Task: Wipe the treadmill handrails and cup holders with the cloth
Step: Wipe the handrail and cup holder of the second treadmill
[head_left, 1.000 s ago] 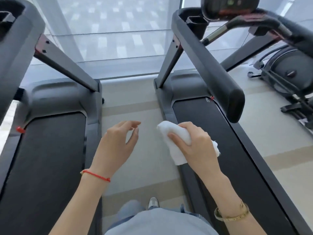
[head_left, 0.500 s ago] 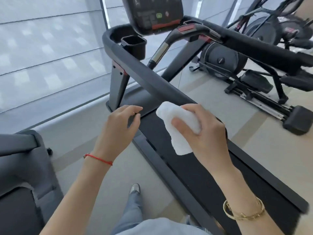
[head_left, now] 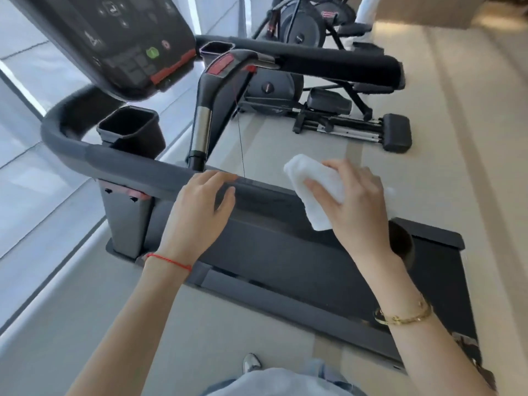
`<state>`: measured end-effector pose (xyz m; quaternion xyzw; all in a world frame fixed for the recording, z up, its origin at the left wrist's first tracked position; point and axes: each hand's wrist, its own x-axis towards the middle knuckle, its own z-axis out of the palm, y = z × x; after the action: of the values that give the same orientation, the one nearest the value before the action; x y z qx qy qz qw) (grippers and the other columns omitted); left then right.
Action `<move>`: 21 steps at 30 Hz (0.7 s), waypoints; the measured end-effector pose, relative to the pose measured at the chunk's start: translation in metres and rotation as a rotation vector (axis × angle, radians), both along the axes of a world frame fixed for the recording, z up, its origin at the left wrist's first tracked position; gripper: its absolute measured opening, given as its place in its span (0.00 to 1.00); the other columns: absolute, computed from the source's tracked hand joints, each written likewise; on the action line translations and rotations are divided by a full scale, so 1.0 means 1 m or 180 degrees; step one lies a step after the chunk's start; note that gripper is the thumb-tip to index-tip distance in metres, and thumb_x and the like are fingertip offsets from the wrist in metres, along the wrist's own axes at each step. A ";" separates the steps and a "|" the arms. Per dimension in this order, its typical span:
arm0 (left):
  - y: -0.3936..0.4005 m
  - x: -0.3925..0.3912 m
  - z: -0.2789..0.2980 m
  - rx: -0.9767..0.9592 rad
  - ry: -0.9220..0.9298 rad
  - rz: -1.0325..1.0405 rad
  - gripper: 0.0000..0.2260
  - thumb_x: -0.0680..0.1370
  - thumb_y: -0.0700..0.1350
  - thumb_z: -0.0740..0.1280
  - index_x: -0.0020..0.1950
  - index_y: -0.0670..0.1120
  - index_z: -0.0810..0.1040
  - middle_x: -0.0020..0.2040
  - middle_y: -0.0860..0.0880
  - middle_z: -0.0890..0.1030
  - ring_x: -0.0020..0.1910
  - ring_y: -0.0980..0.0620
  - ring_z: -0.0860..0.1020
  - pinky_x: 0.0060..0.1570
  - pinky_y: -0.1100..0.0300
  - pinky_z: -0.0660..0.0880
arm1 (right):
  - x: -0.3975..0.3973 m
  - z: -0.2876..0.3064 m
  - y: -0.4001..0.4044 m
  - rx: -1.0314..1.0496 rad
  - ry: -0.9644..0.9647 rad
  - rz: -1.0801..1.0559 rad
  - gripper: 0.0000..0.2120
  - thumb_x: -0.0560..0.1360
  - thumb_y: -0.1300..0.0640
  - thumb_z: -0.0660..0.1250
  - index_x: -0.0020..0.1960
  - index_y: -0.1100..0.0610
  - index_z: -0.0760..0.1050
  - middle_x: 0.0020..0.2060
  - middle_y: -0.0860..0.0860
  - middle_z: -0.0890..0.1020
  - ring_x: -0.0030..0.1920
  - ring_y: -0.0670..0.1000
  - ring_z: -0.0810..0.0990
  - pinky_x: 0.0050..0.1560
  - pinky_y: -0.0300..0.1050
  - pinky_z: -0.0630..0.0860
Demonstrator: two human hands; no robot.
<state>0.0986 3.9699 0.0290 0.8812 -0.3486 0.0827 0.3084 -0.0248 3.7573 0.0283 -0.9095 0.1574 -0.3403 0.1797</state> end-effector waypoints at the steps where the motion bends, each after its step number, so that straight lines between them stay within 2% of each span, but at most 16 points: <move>1: -0.002 0.006 -0.001 -0.0007 0.0016 -0.0095 0.12 0.81 0.43 0.63 0.63 0.47 0.79 0.59 0.52 0.80 0.60 0.53 0.75 0.59 0.64 0.68 | 0.001 -0.005 0.000 -0.0074 0.0128 -0.0107 0.19 0.79 0.39 0.60 0.56 0.54 0.76 0.45 0.48 0.80 0.45 0.52 0.74 0.51 0.45 0.66; 5: -0.014 0.019 -0.008 0.0014 0.0066 -0.0443 0.12 0.80 0.42 0.64 0.62 0.45 0.79 0.58 0.50 0.81 0.57 0.50 0.77 0.61 0.54 0.74 | -0.010 -0.029 0.002 -0.0169 0.0639 -0.0341 0.21 0.79 0.40 0.56 0.55 0.53 0.78 0.44 0.49 0.81 0.46 0.54 0.75 0.51 0.46 0.67; 8: -0.023 0.025 -0.015 0.0040 0.0091 -0.0602 0.11 0.81 0.43 0.63 0.62 0.44 0.80 0.56 0.49 0.82 0.56 0.48 0.78 0.60 0.47 0.74 | -0.028 -0.039 -0.001 -0.0289 0.0704 -0.0484 0.20 0.80 0.41 0.55 0.57 0.52 0.79 0.47 0.47 0.81 0.48 0.53 0.76 0.54 0.47 0.68; 12: -0.032 0.023 -0.023 0.0008 0.0102 -0.0692 0.11 0.82 0.44 0.62 0.60 0.44 0.81 0.56 0.49 0.82 0.55 0.47 0.78 0.59 0.45 0.74 | -0.042 -0.041 -0.010 -0.0115 0.0726 -0.0687 0.19 0.79 0.41 0.56 0.58 0.50 0.78 0.49 0.46 0.81 0.50 0.52 0.76 0.57 0.47 0.68; 16: -0.041 0.016 -0.028 0.0054 0.0110 -0.0731 0.11 0.82 0.44 0.62 0.59 0.44 0.81 0.55 0.49 0.83 0.54 0.46 0.79 0.60 0.44 0.72 | -0.016 -0.037 0.005 -0.0289 0.0977 -0.0791 0.22 0.78 0.40 0.54 0.54 0.52 0.80 0.42 0.49 0.81 0.44 0.55 0.78 0.51 0.49 0.69; 21: -0.052 0.009 -0.031 0.0134 0.0002 -0.0653 0.10 0.81 0.43 0.63 0.57 0.45 0.82 0.52 0.49 0.83 0.50 0.45 0.79 0.61 0.46 0.70 | -0.004 -0.036 0.009 -0.0376 0.1107 -0.0575 0.20 0.78 0.38 0.55 0.55 0.50 0.79 0.42 0.47 0.81 0.43 0.52 0.77 0.49 0.46 0.69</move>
<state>0.1074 3.9183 -0.0020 0.8473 -0.4385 0.0431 0.2967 -0.0286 3.7662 -0.0078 -0.9457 0.2468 -0.2014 0.0649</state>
